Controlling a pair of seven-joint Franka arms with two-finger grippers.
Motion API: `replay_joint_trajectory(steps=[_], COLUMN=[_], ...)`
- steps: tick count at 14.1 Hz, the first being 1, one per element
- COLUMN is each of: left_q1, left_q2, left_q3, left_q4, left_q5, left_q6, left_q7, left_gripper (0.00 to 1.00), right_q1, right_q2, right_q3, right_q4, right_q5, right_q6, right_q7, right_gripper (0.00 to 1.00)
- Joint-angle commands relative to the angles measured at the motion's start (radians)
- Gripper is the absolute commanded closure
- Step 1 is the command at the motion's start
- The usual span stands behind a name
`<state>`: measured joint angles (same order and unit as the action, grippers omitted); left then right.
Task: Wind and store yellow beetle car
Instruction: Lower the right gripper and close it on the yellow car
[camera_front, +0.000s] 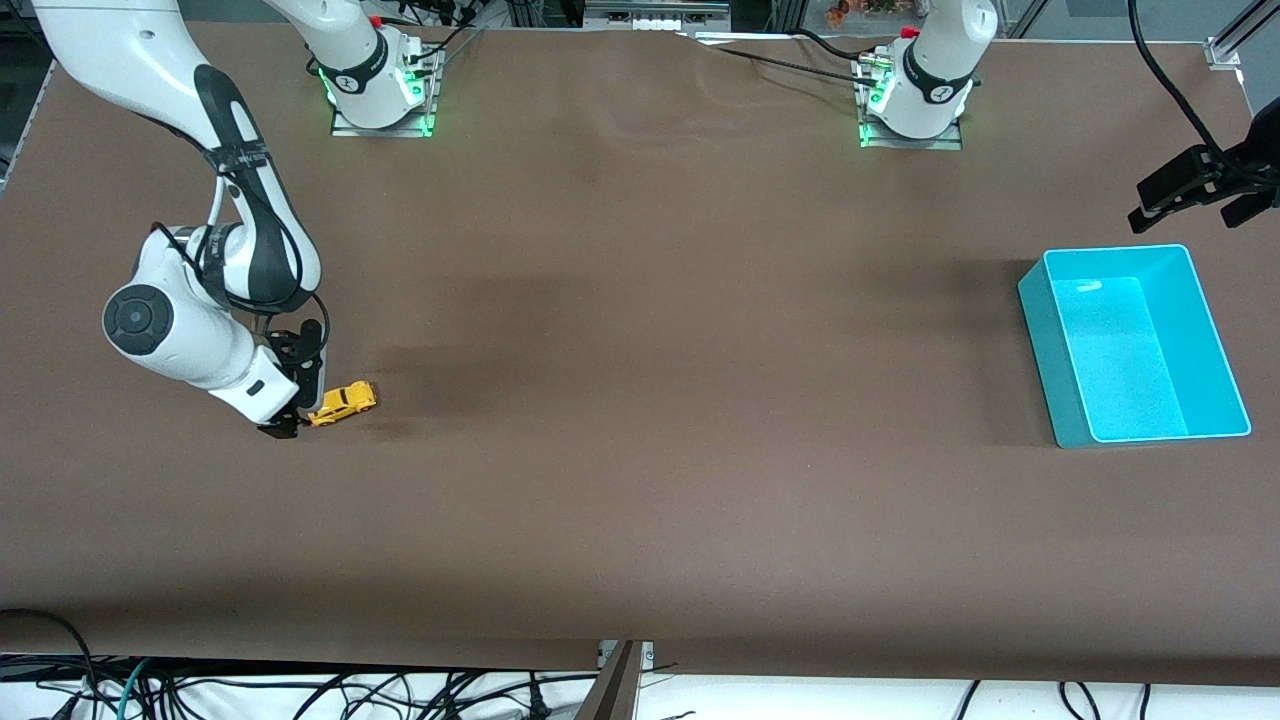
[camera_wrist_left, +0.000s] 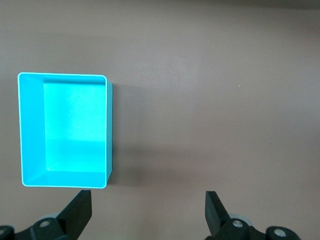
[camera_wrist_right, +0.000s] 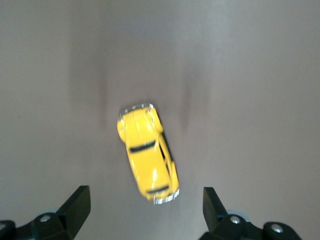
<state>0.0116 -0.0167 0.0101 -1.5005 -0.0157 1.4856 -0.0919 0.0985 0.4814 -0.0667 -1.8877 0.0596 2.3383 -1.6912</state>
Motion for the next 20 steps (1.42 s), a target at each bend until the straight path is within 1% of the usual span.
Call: replay_joint_trajectory(steps=[1,2,3,7,14,15,16,18,20], left_q1=[0.004,0.004,0.004,0.004,0.004,0.004,0.004,0.004,0.002], left_q2=[0.012,0.012,0.012,0.012,0.012,0.012,0.012,0.012,0.012], left_q3=[-0.002,-0.004,-0.002,-0.004,-0.004,-0.004,-0.004,-0.004,-0.004], left_q4=[0.028,0.028,0.028,0.028,0.028,0.028,0.028,0.028,0.028], left_q5=[-0.012,-0.012,-0.012,-0.012,-0.012,-0.012,-0.012,-0.012,-0.012], left_q6=[-0.019,-0.019,-0.019,-0.018,-0.018,-0.018,-0.018,-0.018,-0.018], left_q7=[0.006,0.006,0.006,0.006,0.006,0.006,0.006,0.006,0.006], left_gripper=[0.0,0.0,0.0,0.0,0.0,0.0,0.0,0.0,0.0], right_q1=[-0.016,-0.017,-0.016,-0.016,-0.031,-0.031,-0.029,-0.026,-0.017], right_q2=[0.048,0.063,0.065,0.068,0.111,0.111,0.111,0.111,0.108], right_q3=[0.004,0.002,0.002,0.001,-0.001,-0.001,-0.001,-0.001,-0.001], right_q4=[0.01,0.012,0.012,0.013,0.013,0.012,0.013,0.013,0.013], right_q5=[0.15,0.185,0.193,0.184,0.187,0.187,0.187,0.189,0.187], right_q6=[0.038,0.058,0.067,0.07,0.118,0.118,0.118,0.118,0.116], right_q7=[-0.227,-0.298,-0.33,-0.384,-0.443,-0.441,-0.441,-0.44,-0.435], right_gripper=[0.01,0.01,0.01,0.01,0.01,0.04,0.1,0.18,0.18])
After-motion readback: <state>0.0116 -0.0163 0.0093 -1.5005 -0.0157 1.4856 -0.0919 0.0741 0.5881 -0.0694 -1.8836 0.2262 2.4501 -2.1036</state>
